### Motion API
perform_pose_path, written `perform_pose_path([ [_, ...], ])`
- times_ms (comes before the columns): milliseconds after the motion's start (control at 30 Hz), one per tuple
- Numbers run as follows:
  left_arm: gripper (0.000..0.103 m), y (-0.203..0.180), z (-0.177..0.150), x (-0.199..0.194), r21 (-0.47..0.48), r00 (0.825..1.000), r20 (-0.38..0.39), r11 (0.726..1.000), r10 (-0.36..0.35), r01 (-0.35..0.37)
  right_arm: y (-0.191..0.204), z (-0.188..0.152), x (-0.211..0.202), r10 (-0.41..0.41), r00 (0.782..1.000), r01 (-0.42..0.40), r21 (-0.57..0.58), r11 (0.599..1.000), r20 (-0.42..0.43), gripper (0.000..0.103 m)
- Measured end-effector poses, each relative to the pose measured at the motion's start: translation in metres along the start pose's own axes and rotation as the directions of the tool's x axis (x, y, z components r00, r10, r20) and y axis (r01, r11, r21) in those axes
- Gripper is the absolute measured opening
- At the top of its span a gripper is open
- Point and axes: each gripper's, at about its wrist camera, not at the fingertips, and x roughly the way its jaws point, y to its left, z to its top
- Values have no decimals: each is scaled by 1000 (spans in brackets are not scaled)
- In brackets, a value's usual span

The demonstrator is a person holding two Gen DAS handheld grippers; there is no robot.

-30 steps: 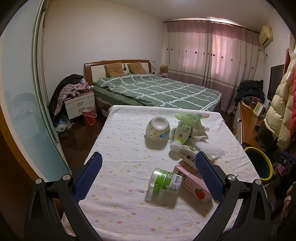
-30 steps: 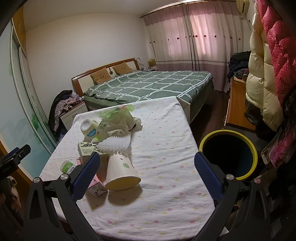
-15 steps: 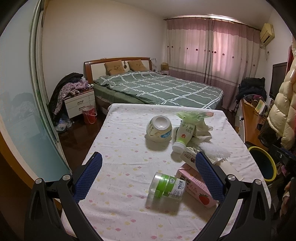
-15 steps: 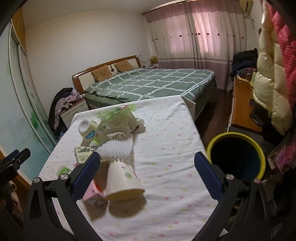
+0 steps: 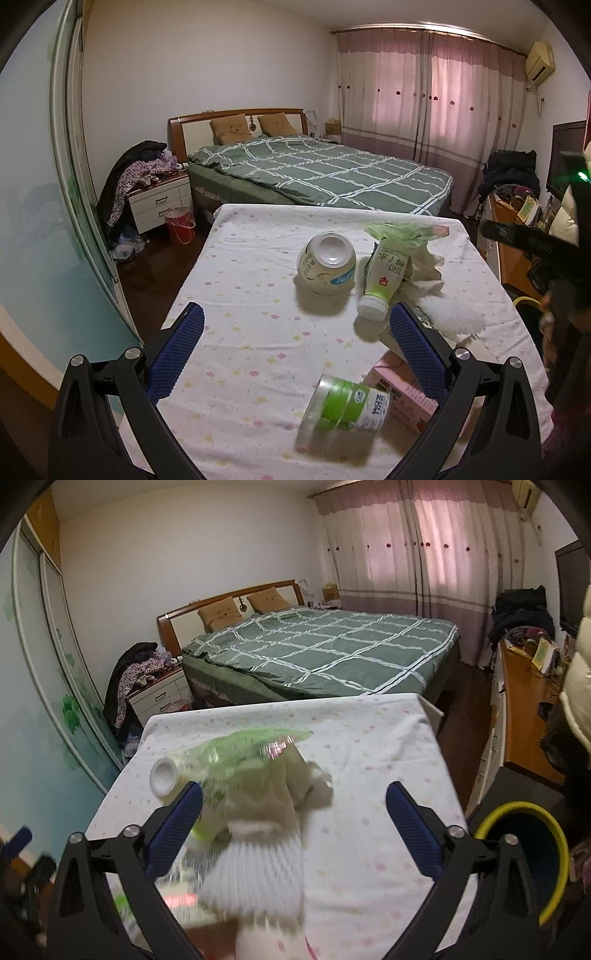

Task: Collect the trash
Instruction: 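Grasp the green plastic bag with the right tool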

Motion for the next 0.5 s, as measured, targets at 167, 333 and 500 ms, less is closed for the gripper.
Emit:
perform_pose_path([
  [167, 99, -2, 6, 14, 8, 1000, 5, 1000, 3, -4, 0, 17, 51, 11, 997, -8, 40, 999, -77, 78],
  [333, 99, 1, 10, 25, 5, 1000, 11, 1000, 3, -3, -3, 23, 86, 24, 988, -14, 69, 998, -150, 71],
  [500, 99, 2, 9, 36, 2, 1000, -13, 1000, -9, 9, -3, 21, 106, 82, 976, -60, 114, 992, -203, 56],
])
